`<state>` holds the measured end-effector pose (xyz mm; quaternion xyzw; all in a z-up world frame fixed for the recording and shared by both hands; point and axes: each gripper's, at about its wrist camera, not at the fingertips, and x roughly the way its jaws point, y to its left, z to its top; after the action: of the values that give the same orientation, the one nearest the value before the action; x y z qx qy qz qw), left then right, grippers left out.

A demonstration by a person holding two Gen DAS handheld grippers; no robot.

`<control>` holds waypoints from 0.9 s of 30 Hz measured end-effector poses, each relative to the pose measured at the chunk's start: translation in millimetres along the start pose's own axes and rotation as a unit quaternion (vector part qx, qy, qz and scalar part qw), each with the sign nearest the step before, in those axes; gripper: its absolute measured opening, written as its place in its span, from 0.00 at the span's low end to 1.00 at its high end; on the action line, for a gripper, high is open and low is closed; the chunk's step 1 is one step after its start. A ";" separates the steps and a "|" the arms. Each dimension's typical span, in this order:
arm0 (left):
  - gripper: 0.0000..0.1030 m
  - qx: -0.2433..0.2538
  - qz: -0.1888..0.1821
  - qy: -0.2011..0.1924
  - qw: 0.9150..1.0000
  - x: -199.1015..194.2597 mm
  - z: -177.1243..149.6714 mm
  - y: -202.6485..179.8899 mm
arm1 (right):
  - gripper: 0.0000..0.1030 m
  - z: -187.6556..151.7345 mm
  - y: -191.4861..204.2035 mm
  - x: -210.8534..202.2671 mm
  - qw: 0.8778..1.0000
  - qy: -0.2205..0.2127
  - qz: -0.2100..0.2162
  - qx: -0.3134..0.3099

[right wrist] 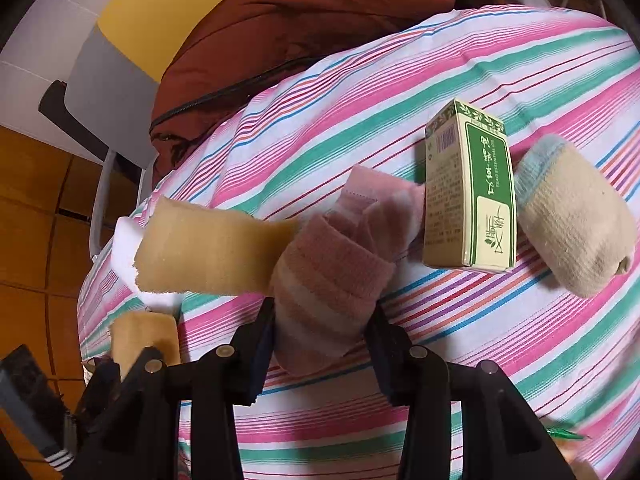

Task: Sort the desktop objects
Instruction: 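Grasp the yellow sponge block with the left tool while the right tool grasps the pink striped sock, then lift the sponge block and pink sock and carry both over the gold tray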

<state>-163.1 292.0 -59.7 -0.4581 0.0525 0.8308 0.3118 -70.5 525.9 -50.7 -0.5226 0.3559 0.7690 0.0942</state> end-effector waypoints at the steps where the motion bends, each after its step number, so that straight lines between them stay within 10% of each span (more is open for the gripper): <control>1: 0.70 -0.002 -0.004 -0.005 1.000 -0.8 -1.6 2.5 | 0.44 0.0 -0.2 0.1 1.000 0.000 0.000 0.000; 27: 0.64 -0.048 -0.076 -0.066 0.994 -45.6 -90.4 50.3 | 0.45 -8.4 16.2 5.6 0.997 -0.030 -0.041 -0.059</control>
<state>-108.2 196.6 -85.5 -0.4196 -0.0427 0.8344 0.3548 -75.1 507.4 -50.0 -0.5180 0.2851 0.7995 0.1058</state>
